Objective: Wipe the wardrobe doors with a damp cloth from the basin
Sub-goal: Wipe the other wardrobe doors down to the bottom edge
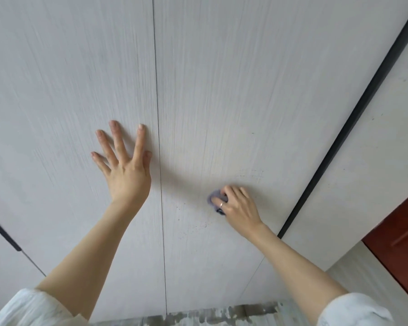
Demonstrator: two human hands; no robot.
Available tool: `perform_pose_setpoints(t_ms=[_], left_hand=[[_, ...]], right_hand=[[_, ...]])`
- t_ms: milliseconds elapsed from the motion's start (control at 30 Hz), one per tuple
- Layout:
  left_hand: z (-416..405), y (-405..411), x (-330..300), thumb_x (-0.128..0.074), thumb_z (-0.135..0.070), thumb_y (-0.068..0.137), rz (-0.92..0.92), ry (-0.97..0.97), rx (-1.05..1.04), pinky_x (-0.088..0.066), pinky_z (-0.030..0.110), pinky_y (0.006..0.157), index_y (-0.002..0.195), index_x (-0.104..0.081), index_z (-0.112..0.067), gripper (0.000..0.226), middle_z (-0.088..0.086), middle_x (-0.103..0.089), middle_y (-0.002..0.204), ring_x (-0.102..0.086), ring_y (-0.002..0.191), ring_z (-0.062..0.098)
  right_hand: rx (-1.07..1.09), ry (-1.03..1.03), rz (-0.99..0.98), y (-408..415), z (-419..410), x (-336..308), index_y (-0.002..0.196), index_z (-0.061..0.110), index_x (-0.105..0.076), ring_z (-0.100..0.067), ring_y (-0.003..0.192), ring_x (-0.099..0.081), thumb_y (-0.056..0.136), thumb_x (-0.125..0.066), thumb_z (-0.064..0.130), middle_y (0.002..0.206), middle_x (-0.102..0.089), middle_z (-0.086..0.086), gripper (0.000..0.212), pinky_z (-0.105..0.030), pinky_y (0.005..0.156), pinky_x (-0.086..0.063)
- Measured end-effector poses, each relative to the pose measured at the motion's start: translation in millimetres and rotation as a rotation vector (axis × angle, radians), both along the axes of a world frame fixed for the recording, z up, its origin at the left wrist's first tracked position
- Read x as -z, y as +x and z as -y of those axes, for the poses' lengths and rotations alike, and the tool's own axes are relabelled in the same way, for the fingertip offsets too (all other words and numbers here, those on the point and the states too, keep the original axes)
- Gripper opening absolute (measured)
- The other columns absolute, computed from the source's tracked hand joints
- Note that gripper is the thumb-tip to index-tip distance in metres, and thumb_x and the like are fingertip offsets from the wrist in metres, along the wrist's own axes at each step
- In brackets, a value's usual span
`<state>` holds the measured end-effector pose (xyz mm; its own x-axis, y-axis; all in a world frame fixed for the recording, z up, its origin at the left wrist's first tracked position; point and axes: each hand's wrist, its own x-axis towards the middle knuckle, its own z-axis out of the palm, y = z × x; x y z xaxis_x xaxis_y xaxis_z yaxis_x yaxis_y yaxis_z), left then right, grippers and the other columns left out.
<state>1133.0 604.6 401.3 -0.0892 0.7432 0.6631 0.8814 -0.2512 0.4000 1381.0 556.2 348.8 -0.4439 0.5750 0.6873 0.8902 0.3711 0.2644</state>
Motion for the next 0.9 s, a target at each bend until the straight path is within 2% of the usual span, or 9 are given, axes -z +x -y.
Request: perform_pose_setpoints(t_ms=[67,167,267,333,400,500,667,800,900], left_hand=[[-1.0,0.0,-0.6,-0.038,-0.023,0.101,-0.005,0.005,0.000,0.003,0.067,0.107,0.150,-0.011,-0.033,0.056,0.018,0.008,0.157,0.012,0.140,0.046],[1.4,4.3,0.3,-0.035,-0.022,0.102,0.015,-0.017,-0.002,0.004,0.067,0.108,0.150,-0.008,-0.034,0.056,0.016,0.011,0.157,0.015,0.140,0.045],[2.9,8.9,-0.2,-0.034,-0.019,0.102,0.056,-0.025,-0.005,0.005,0.066,0.107,0.150,-0.009,-0.033,0.056,0.016,0.012,0.157,0.016,0.140,0.044],[3.5,9.3,0.2,-0.035,-0.019,0.102,0.066,-0.023,-0.005,0.004,0.067,0.107,0.150,-0.010,-0.033,0.056,0.016,0.011,0.157,0.015,0.140,0.045],[3.6,9.1,0.9,-0.036,-0.020,0.102,0.069,-0.021,0.000,0.004,0.067,0.107,0.150,-0.012,-0.032,0.055,0.017,0.010,0.157,0.014,0.140,0.045],[3.1,9.4,-0.1,-0.035,-0.021,0.102,0.063,-0.020,0.002,0.004,0.067,0.107,0.150,-0.013,-0.032,0.054,0.017,0.009,0.157,0.013,0.140,0.045],[3.1,9.0,1.5,-0.033,-0.022,0.102,0.065,-0.022,0.004,0.006,0.066,0.108,0.150,-0.010,-0.033,0.054,0.017,0.010,0.157,0.014,0.140,0.045],[2.1,10.6,2.3,-0.032,-0.023,0.102,0.072,-0.016,0.006,0.007,0.066,0.108,0.150,-0.010,-0.033,0.053,0.018,0.010,0.156,0.014,0.140,0.046],[-0.4,9.0,3.4,-0.034,-0.022,0.102,0.071,0.003,0.007,0.006,0.066,0.107,0.150,-0.012,-0.033,0.053,0.019,0.008,0.156,0.012,0.140,0.047]], right_hand=[[0.015,-0.009,-0.002,13.4,0.0,-6.0,0.077,0.017,-0.070,-0.023,0.058,-0.054,0.065,-0.067,-0.003,0.068,-0.054,-0.005,0.023,-0.033,0.058,-0.032],[0.071,0.151,-0.143,22.7,-5.0,-50.5,0.087,0.013,-0.071,-0.026,0.066,-0.058,0.073,-0.063,0.007,0.079,-0.060,-0.009,0.018,-0.035,0.063,-0.033],[0.162,0.350,-0.334,30.9,-16.8,-110.7,0.096,0.012,-0.068,-0.029,0.073,-0.058,0.070,-0.066,0.006,0.088,-0.060,-0.012,0.027,-0.035,0.067,-0.033],[0.190,0.402,-0.426,32.7,-21.4,-129.7,0.099,0.011,-0.067,-0.030,0.075,-0.057,0.068,-0.067,0.003,0.091,-0.058,-0.014,0.031,-0.034,0.068,-0.033],[0.177,0.382,-0.430,30.5,-21.0,-120.2,0.097,0.008,-0.067,-0.032,0.074,-0.055,0.068,-0.067,0.000,0.090,-0.056,-0.016,0.030,-0.035,0.066,-0.039],[0.167,0.237,-0.345,28.3,-10.0,-68.0,0.084,0.006,-0.068,-0.031,0.065,-0.054,0.060,-0.070,-0.007,0.080,-0.054,-0.015,0.028,-0.032,0.055,-0.047],[0.230,-0.023,-0.144,44.1,13.4,-18.8,0.073,0.011,-0.068,-0.024,0.057,-0.055,0.043,-0.076,-0.012,0.073,-0.057,-0.007,0.038,-0.024,0.049,-0.042],[0.266,0.101,-0.243,62.0,6.3,-65.3,0.089,0.006,-0.068,-0.034,0.065,-0.058,0.060,-0.076,-0.008,0.084,-0.059,-0.016,0.033,-0.036,0.055,-0.051],[0.336,0.294,-0.385,75.4,-4.0,-110.3,0.097,0.007,-0.065,-0.033,0.074,-0.057,0.063,-0.073,-0.006,0.091,-0.057,-0.017,0.037,-0.035,0.059,-0.047]])
